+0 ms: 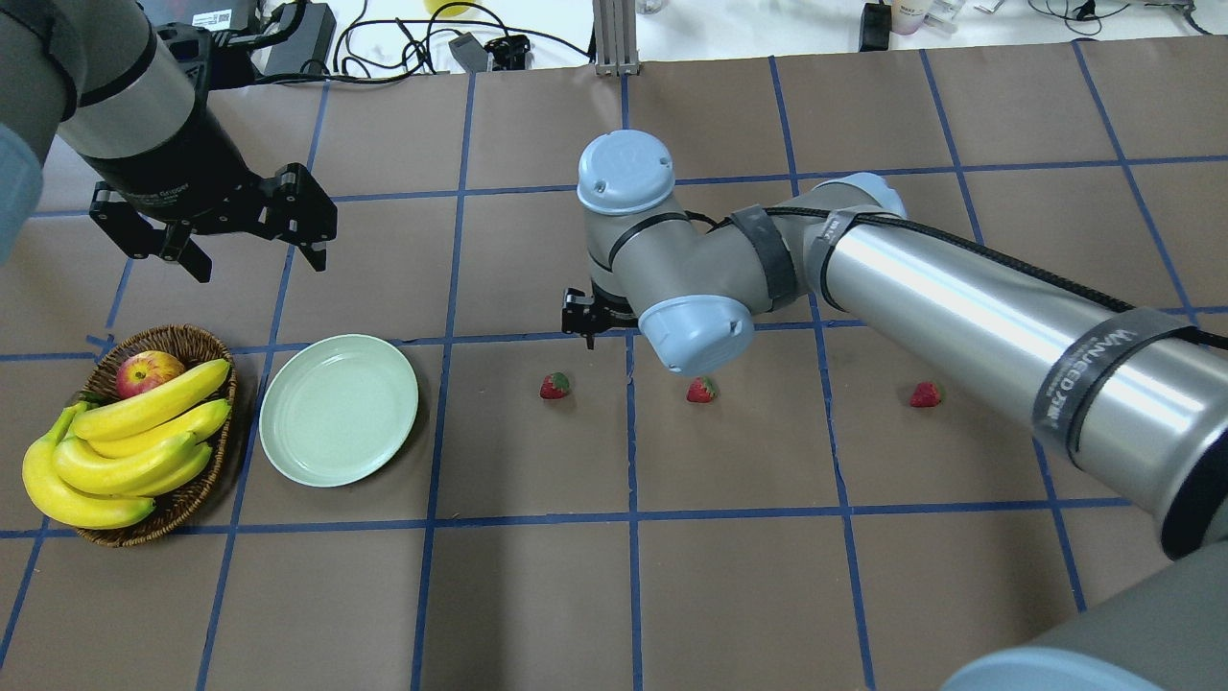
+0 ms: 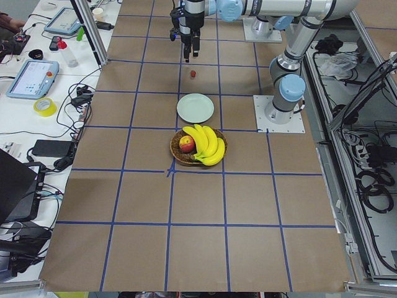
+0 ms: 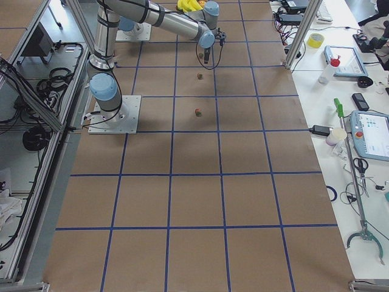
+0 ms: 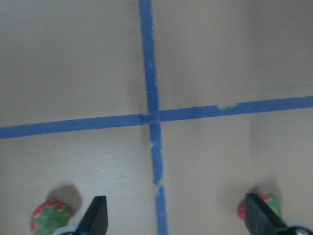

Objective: Collect all strawberries into plate
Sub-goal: 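Carry the strawberry toward the plate and release it beside the plate, then move the right gripper back and grasp the second strawberry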

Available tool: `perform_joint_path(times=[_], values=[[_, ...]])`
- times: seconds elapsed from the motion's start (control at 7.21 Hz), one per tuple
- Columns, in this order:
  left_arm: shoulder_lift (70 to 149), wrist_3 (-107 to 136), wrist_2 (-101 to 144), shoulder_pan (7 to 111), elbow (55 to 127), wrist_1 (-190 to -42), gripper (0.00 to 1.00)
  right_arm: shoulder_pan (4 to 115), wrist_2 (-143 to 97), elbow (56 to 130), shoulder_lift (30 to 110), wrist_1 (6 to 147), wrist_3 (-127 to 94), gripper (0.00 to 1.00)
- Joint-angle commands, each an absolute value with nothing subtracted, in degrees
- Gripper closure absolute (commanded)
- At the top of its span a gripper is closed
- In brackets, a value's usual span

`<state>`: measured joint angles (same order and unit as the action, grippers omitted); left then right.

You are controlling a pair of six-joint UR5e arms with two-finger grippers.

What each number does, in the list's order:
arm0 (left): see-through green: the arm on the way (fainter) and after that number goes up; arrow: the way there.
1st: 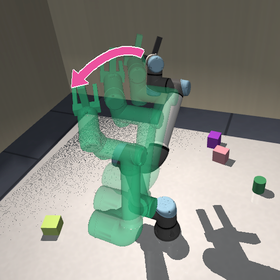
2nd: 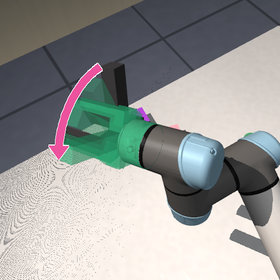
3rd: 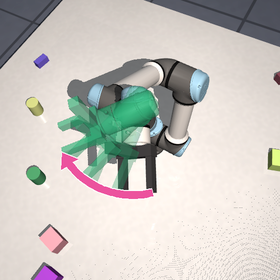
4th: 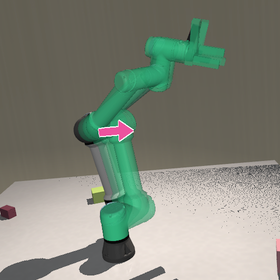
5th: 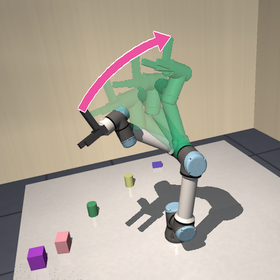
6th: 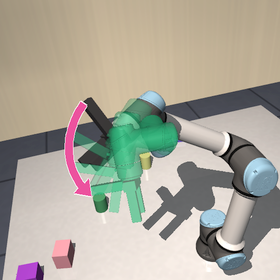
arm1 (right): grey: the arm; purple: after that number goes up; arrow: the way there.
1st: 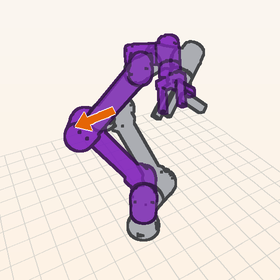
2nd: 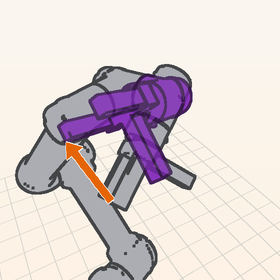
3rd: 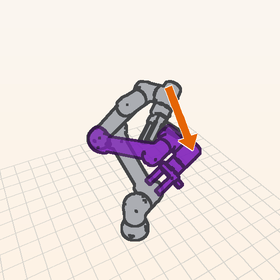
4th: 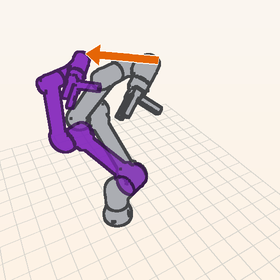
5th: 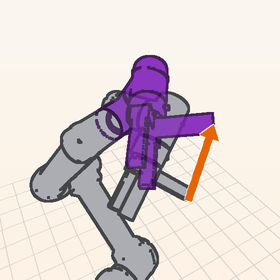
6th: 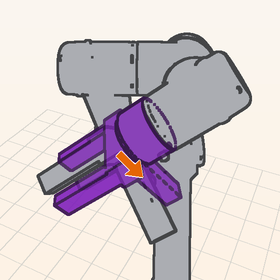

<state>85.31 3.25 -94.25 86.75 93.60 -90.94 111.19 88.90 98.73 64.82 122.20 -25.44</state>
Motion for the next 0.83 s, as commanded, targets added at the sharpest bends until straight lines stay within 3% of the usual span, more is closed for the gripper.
perform_joint_path(times=[0.0,0.14,0.28,0.42,0.69], values=[[85.52,3.25,-94.13,86.75,93.6,-90.7,0.0,104.97,90.09,105.78,66.79,122.94,-17.23,0.01],[85.52,3.25,-94.22,86.75,93.69,-90.79,0.0,104.33,91.39,109.65,66.71,126.0,-16.36,0.02],[85.52,3.25,-93.96,86.75,93.6,-90.44,0.0,104.33,90.36,110.73,66.62,125.95,-17.04,0.12],[85.52,3.25,-94.13,86.75,93.6,-90.53,0.0,104.24,90.26,110.22,66.45,125.77,-16.62,0.63],[85.52,3.16,-94.04,86.49,93.6,-90.44,0.0,104.24,87.91,109.95,66.45,125.6,-16.79,0.77]])
